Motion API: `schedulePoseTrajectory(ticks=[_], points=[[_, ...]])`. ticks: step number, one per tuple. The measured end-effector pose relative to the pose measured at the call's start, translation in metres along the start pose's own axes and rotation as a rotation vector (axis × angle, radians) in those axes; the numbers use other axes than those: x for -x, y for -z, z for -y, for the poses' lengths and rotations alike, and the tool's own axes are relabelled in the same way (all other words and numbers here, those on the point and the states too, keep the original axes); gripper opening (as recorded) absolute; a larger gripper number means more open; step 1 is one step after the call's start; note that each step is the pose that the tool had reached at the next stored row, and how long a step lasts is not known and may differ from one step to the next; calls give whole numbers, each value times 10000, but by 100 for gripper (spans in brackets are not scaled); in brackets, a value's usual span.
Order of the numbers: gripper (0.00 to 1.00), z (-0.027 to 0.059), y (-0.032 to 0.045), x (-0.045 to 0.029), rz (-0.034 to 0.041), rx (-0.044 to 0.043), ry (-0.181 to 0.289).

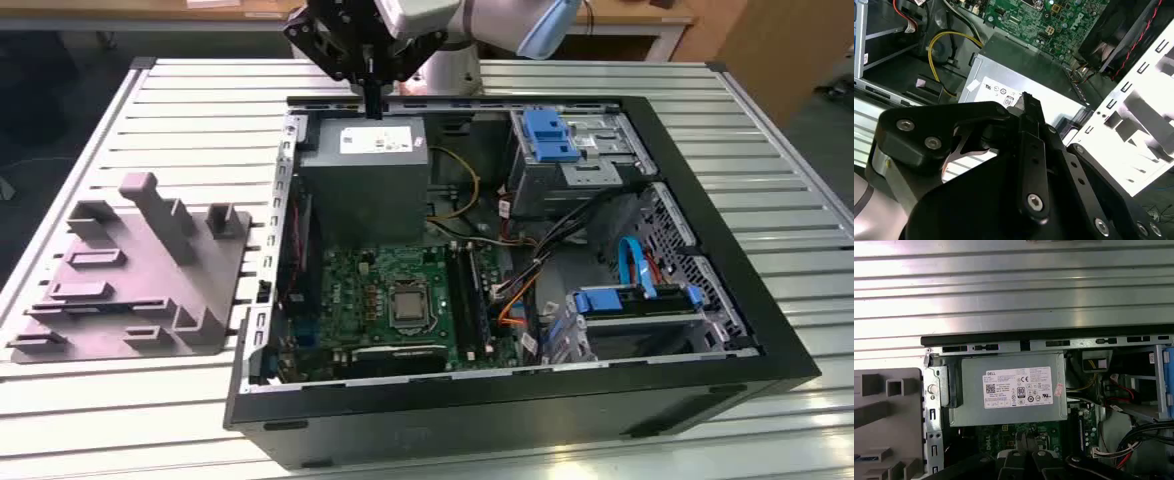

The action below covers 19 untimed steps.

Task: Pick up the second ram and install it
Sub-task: 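Reach for the second ram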

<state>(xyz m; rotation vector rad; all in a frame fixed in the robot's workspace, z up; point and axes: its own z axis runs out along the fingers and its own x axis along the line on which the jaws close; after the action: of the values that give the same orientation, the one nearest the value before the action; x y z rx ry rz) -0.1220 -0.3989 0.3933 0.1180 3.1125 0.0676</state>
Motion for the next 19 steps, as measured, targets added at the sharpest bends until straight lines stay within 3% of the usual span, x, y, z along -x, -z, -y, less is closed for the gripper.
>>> schedulePoseTrajectory(ticks=[11,19], points=[[10,0,0,-4,0,0,-1],[10,7,2,-89,0,0,1]])
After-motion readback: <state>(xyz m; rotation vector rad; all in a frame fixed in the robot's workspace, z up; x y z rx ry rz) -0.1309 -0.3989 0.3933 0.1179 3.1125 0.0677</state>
